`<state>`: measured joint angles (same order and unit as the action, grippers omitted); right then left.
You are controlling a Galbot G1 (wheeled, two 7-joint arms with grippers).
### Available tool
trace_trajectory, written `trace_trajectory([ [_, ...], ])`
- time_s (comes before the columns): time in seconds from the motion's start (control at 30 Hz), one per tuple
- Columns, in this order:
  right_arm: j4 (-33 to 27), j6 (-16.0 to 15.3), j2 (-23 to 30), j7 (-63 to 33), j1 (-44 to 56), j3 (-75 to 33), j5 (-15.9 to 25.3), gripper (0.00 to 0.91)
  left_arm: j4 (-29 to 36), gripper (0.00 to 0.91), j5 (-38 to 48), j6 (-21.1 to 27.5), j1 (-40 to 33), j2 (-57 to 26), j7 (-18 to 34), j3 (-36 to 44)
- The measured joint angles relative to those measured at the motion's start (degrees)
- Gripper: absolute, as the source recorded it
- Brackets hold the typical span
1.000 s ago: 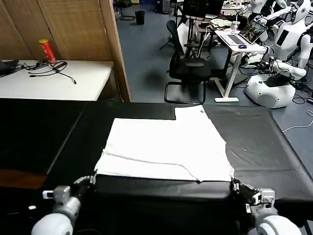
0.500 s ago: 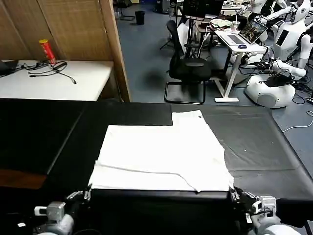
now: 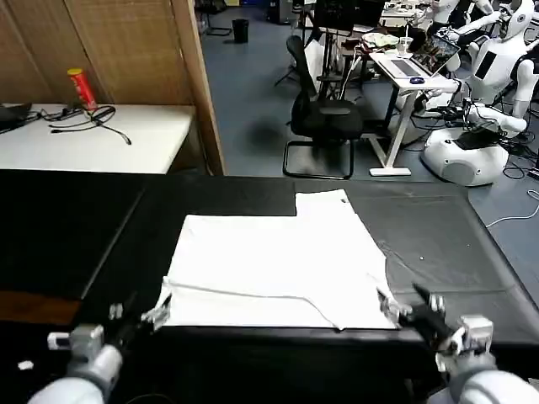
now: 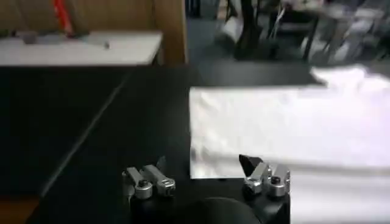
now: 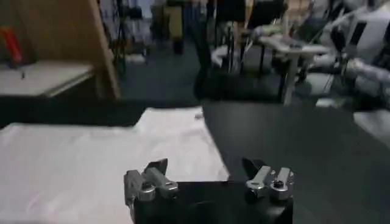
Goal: Fold and organize the clothes.
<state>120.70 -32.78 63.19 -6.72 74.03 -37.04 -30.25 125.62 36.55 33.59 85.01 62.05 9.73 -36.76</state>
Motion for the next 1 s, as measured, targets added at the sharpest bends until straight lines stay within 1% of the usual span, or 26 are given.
trace_trajectory([
  [0.13, -9.61, 0.4, 0.43, -0.83, -10.98, 5.49, 1.87, 0.878, -6.12, 0.878, 5.01, 1.74, -10.49, -2.18, 0.82, 3.1],
  [0.23, -16.81, 0.02, 1.05, -1.27, -17.92, 9.11, 2.23, 0.878, -11.5, 0.878, 8.29, 2.79, -17.76, -3.33, 1.47, 6.04],
  [0.37, -26.37, -1.19, 2.37, -0.84, -26.3, 13.64, 2.21, 0.878, -19.43, 0.878, 9.77, 3.65, -26.46, -3.76, 0.82, 10.46],
  [0.53, -37.29, -1.32, 3.96, 0.72, -34.63, 17.87, 1.74, 0.878, -30.32, 0.878, 10.53, 5.74, -36.33, -2.45, -0.69, 15.51],
  [0.63, -43.25, -1.3, 4.86, 1.73, -38.87, 19.94, 1.17, 0.878, -35.51, 0.878, 10.51, 6.68, -40.59, -1.78, -2.18, 17.46],
  [0.77, -49.52, -1.88, 6.03, 1.95, -42.9, 22.1, 0.66, 0.878, -40.96, 0.878, 9.75, 7.2, -44.59, -0.9, -2.72, 19.4],
  [0.87, -52.83, -1.87, 6.87, 1.97, -44.84, 22.9, 1.05, 0.878, -44.51, 0.878, 8.18, 7.61, -46.85, -0.18, -2.63, 20.55],
  [1.0, -55.81, -1.64, 8.03, 2.47, -46.47, 23.34, 2.12, 0.878, -48.31, 0.878, 7.94, 7.65, -49.12, 0.55, -2.58, 20.88],
])
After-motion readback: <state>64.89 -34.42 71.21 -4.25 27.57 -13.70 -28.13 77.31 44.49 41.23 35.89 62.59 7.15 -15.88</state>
